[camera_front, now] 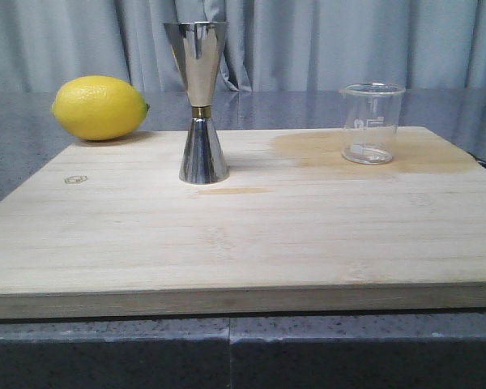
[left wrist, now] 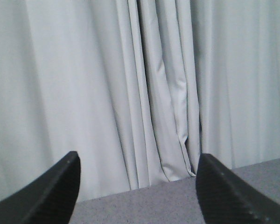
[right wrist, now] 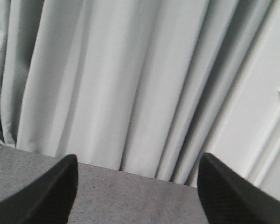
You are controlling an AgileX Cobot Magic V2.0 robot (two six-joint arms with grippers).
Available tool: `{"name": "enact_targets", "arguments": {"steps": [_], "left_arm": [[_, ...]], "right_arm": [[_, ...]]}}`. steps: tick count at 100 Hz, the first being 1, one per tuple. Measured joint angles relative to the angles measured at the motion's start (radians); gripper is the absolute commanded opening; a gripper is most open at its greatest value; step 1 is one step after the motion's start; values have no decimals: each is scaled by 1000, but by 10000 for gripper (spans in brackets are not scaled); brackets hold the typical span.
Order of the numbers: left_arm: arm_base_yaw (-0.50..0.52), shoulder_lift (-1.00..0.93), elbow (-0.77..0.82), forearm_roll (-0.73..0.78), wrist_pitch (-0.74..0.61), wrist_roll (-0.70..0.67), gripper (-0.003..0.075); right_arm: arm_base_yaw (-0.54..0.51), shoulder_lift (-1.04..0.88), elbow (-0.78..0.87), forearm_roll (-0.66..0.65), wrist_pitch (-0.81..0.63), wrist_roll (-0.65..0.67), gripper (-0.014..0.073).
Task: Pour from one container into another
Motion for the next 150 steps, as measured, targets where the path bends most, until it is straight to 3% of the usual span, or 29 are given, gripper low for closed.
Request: {"name": "enact_targets", "arguments": {"steps": [20,41,57,71,94,97,132,150], "left_arm": [[0,-197,132,-2,30,-6,482],[0,-409,363,-5,87,-8,476],[0,-557,565,-6,116,-8,359],[0,-657,697,-6,124,-8,219],[2,-746,770,-6,75,-8,-20],[2,-749,771,-6,67,-8,-19],[2,-753,844,-7,77,-8,-19],[2,-753,851,-8,135,-10,-19]], "right_arm": [[0,-153,41,0,105,0,479],[0,-349,203,8,135,0,479],[0,-502,369,26,143,0,454],[0,-633,486,70,148,0,304],[0,-792,594,138,155,0,-41],[0,-807,602,143,159,0,-71],[0,-846,690,230,242,0,-72],[0,-846,735,238,173,-12,-72]]}}
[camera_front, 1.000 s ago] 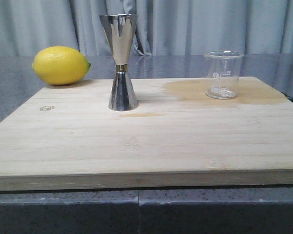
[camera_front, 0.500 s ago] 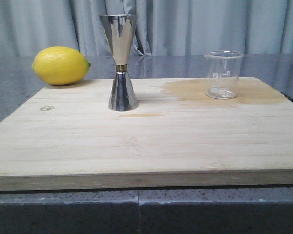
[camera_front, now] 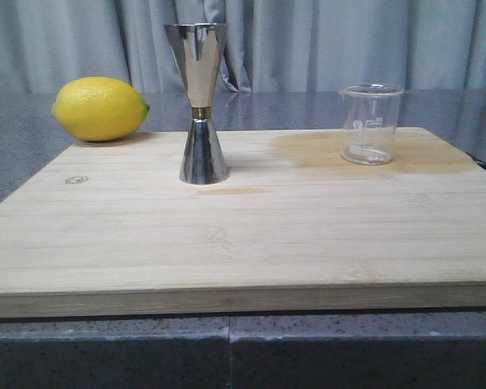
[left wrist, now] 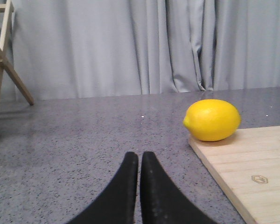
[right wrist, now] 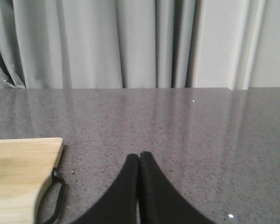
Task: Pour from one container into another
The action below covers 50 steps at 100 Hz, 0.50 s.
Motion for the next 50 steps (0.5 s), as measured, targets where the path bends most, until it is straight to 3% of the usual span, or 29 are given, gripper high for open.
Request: {"name": "enact_targets", "arguments": {"steps": [50], "left_arm": [[0,0,0,-5,24,0,-19]], "right_arm": [[0,0,11,0,-27,-4,-72]]}}
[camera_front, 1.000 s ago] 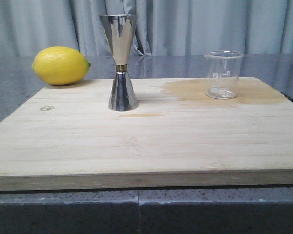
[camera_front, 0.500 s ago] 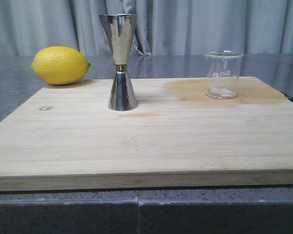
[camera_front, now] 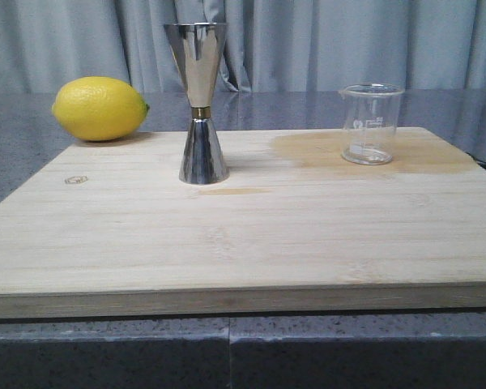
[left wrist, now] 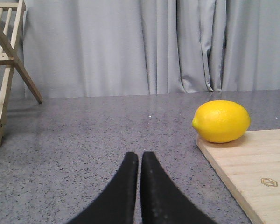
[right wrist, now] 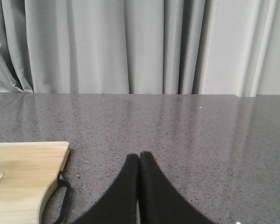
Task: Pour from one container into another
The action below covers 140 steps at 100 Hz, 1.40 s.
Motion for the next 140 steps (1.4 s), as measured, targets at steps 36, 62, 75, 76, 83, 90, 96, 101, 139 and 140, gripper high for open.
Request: {"name": "enact_targets", "arguments": {"steps": [36,62,75,76,83,90,96,101,139,140], "left_arm": [[0,0,0,-2,0,-2,-19],[0,0,2,-3,2,-2,-19],[0,0,4,-5,28,-4,-19],[0,0,4,-5,28,-4,-19],[0,0,11,-7,39,-4,-19],[0,0,22,-12,31,-4,-19],[0,-1,22,-69,27,0,-19],[0,-1,22,-153,33,27,-19],[-42,-10,22,-1351,115,1204,-19],[-45,-10,22,-1372,121,1249,-19]], "right_arm": [[0,0,0,0,0,-1,-72],[0,0,0,0,0,-1,-72],[0,0,0,0,0,-1,-72],[0,0,0,0,0,-1,-72],[0,0,0,0,0,-1,-72],[0,0,0,0,0,-2,-72],[0,0,0,0,0,-2,-72],[0,0,0,0,0,-2,-72],[0,0,1,0,0,-2,-72],[0,0,1,0,0,-2,-72]]}}
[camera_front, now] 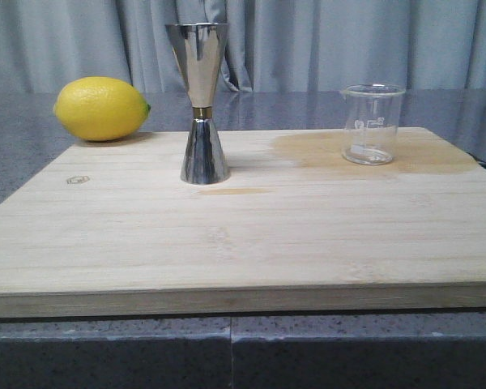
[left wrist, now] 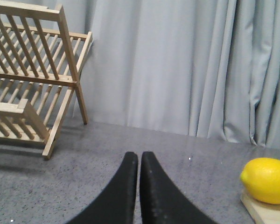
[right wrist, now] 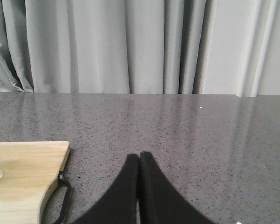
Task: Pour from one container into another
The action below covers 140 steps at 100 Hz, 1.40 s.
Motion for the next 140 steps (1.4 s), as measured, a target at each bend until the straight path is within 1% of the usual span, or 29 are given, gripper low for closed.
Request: {"name": "enact_targets", "arguments": {"steps": [5,10,15,24,35,63,140], "left_arm": [[-21,0,0,-148,27,144,-19],[-35,0,0,-233,48,247,-19],[-46,0,0,-278,59,310,-19],[-58,0,0,-310,71,353,-19],[-60,0,0,-300,93,369,-19],[-60,0,0,-194,106,370,-19],[-60,0,0,-187,104,370,-19]], "right_arm": [[0,0,0,0,0,0,-72],[0,0,0,0,0,0,-72],[0,0,0,0,0,0,-72],[0,0,0,0,0,0,-72],[0,0,0,0,0,0,-72],[0,0,0,0,0,0,-72],[0,0,0,0,0,0,-72]]}}
